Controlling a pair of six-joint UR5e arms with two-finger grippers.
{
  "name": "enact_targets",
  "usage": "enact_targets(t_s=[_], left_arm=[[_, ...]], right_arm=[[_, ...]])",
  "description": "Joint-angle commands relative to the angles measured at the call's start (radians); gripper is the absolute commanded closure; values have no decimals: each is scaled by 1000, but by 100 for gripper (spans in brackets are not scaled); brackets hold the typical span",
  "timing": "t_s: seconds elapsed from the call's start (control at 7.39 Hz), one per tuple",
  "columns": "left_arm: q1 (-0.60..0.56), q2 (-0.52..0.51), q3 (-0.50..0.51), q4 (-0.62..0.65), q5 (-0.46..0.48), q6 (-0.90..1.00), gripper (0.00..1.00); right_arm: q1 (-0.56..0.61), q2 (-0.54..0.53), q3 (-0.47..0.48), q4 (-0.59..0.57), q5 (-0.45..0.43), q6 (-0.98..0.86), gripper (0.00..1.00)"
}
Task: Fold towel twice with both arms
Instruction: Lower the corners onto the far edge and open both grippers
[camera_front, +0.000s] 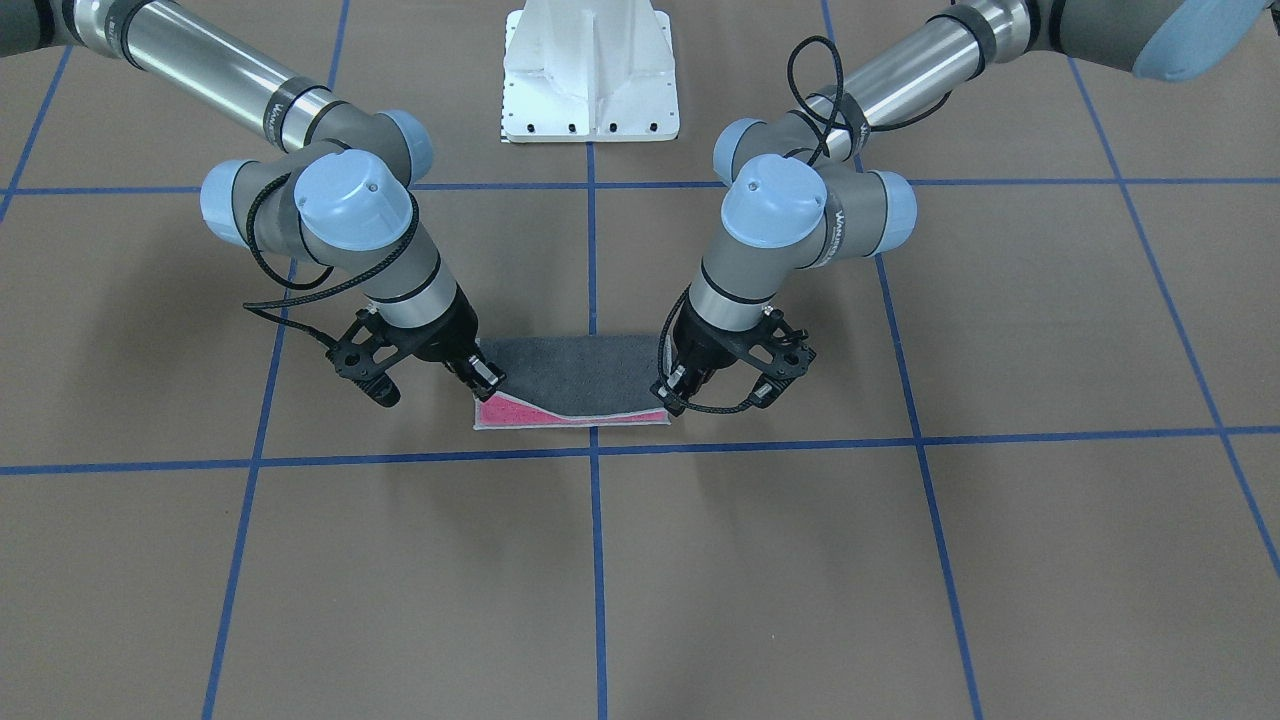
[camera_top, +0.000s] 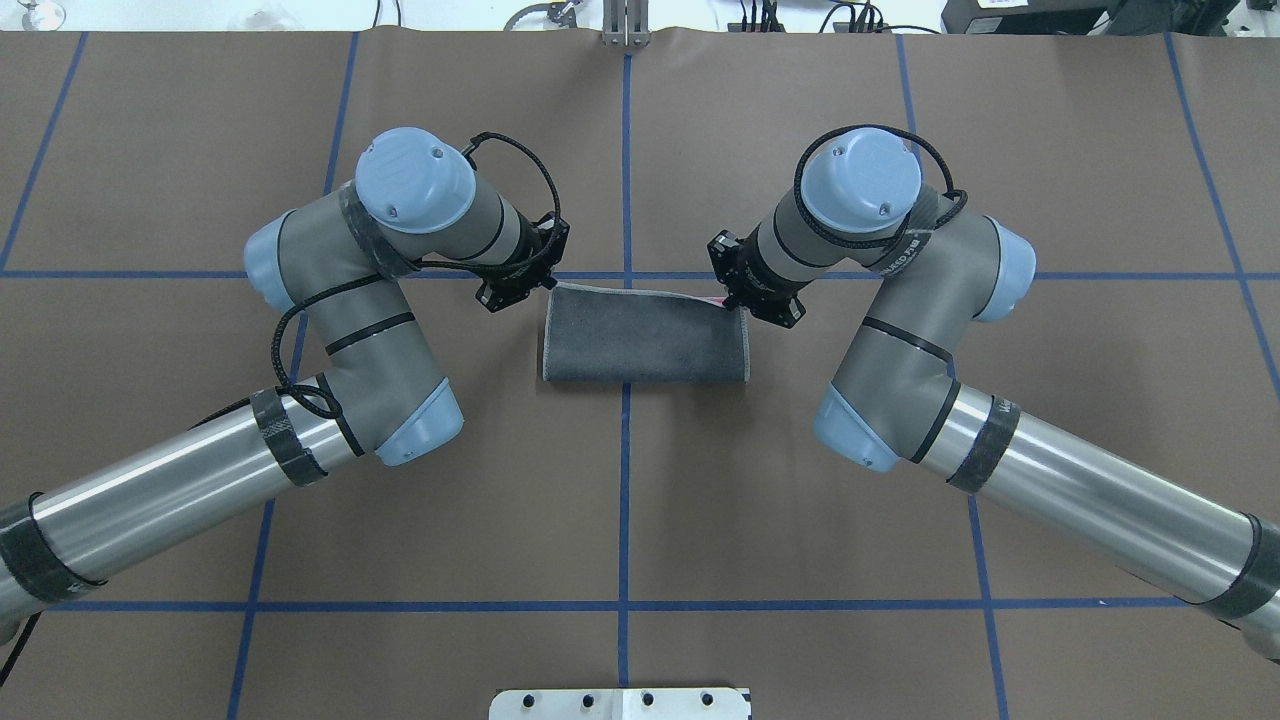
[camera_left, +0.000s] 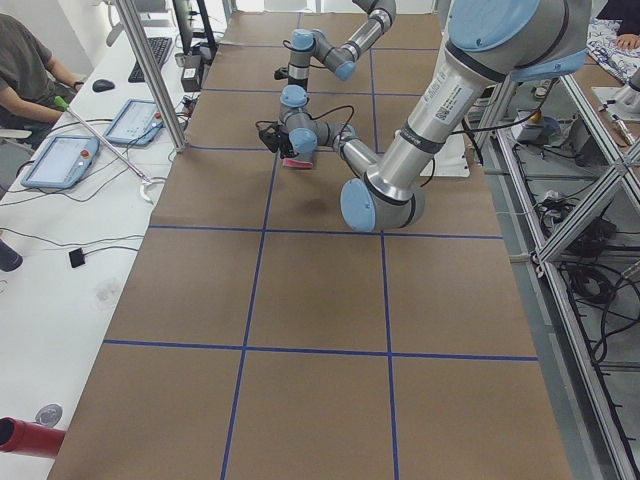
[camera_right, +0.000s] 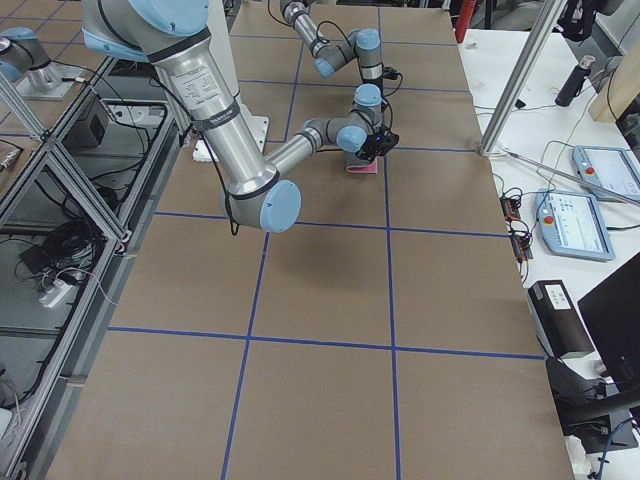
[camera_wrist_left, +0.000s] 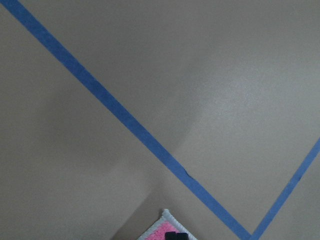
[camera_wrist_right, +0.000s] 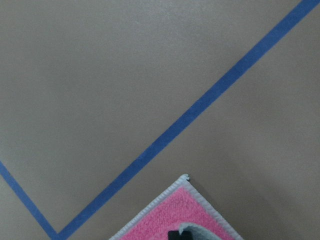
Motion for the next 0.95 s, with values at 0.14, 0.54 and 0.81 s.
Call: enact_targets(t_s=[0.14,0.54,0.81], left_arm=[[-4,0,2,0,0,3,37],[-13,-2,0,0,0,2,22],[-31,-21,-1,0,-3,0,22]], right_arm=[[0,3,0,0,-1,0,52],[0,0,12,3,1,8,45],[-21,-50,76,3,6,47,46]])
